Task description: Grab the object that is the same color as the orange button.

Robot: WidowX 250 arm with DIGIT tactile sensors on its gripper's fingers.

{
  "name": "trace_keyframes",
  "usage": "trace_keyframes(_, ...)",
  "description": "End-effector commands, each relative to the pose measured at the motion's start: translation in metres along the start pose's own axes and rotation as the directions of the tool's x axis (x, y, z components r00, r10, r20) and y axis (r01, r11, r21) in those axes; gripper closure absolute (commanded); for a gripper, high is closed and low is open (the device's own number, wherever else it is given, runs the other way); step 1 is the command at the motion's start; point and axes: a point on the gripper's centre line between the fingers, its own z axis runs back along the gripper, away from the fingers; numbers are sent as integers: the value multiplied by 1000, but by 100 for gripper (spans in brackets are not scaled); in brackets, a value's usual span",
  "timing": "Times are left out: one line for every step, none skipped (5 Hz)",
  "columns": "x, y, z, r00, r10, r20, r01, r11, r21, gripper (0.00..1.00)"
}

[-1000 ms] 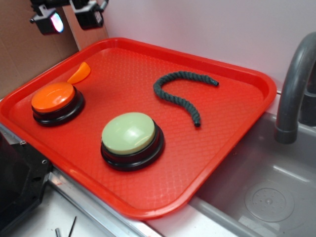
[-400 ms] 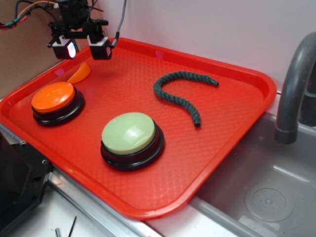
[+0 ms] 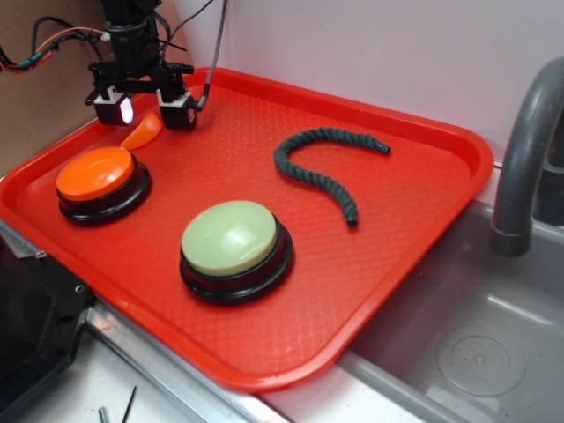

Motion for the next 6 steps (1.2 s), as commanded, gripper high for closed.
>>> trace_keyframes(6, 2, 12, 996, 63, 65, -58, 995, -80, 100)
trace_keyframes(8, 0, 16, 995, 68, 66, -62, 994, -88, 100)
trace_keyframes(11, 1, 17, 995, 84, 60, -79, 993, -93, 100)
trace_keyframes(10, 0, 18, 994, 85, 67, -79, 993, -85, 100)
trace_keyframes(8, 3, 26, 992, 96, 86, -84, 988, -127, 100)
trace_keyframes(9, -33, 81, 995, 55, 88, -38, 983, -180, 100)
